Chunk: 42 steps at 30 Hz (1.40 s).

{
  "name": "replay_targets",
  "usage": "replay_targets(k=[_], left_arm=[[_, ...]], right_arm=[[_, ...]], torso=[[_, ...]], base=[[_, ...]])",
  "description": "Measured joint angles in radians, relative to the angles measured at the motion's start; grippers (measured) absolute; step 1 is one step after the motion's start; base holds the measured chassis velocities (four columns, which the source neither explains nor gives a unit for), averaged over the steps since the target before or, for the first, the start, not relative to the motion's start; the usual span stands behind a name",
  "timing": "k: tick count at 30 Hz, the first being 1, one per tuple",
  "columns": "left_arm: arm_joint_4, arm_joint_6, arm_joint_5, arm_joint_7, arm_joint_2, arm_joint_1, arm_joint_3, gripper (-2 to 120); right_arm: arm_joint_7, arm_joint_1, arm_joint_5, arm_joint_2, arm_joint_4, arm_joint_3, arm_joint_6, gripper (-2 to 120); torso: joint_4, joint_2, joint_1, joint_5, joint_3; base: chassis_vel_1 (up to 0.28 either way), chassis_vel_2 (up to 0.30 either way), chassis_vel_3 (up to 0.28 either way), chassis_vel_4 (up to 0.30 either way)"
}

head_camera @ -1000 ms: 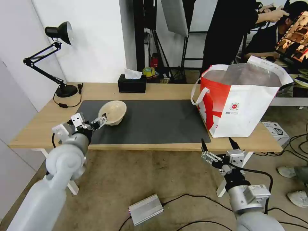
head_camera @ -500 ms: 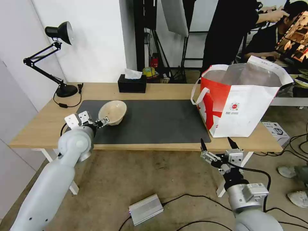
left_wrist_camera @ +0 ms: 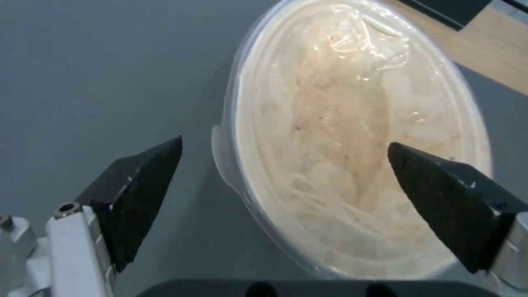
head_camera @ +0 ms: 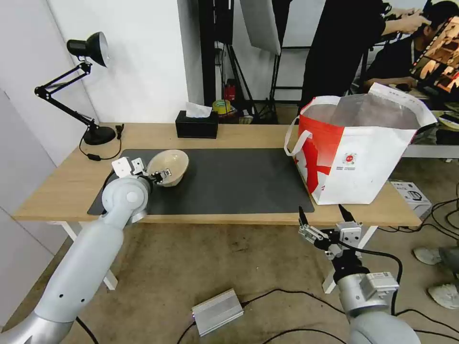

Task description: Pick up the trash from the table and place it into the takeout bag.

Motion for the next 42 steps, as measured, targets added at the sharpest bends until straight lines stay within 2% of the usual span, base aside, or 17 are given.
replay_targets(k=[20, 37, 42], left_arm=[[0.12, 0.022, -0.017, -0.013, -0.023, -0.085, 0.027, 100], [0.166, 0.038, -0.035, -0.041, -0.044, -0.111, 0.044, 100], [0.17, 0.041, -0.044, -0.06, -0.053, -0.111, 0.05, 83]], right_arm=[[0.001, -0.003, 0.002, 0.004, -0.003, 0.001, 0.0, 100], [0.002, -0.005, 0.001, 0.008, -0.005, 0.002, 0.0, 100], [0.002, -0.005, 0.001, 0.008, -0.005, 0.001, 0.0, 100]], torso=[[-0.0001, 0.0, 0.0, 0.0, 0.0], [0.0, 0.0, 0.0, 0.0, 0.0], [-0.0001, 0.0, 0.0, 0.0, 0.0]], base=[[0.0, 0.0, 0.0, 0.0], [0.0, 0.0, 0.0, 0.0], [0.0, 0.0, 0.0, 0.0]])
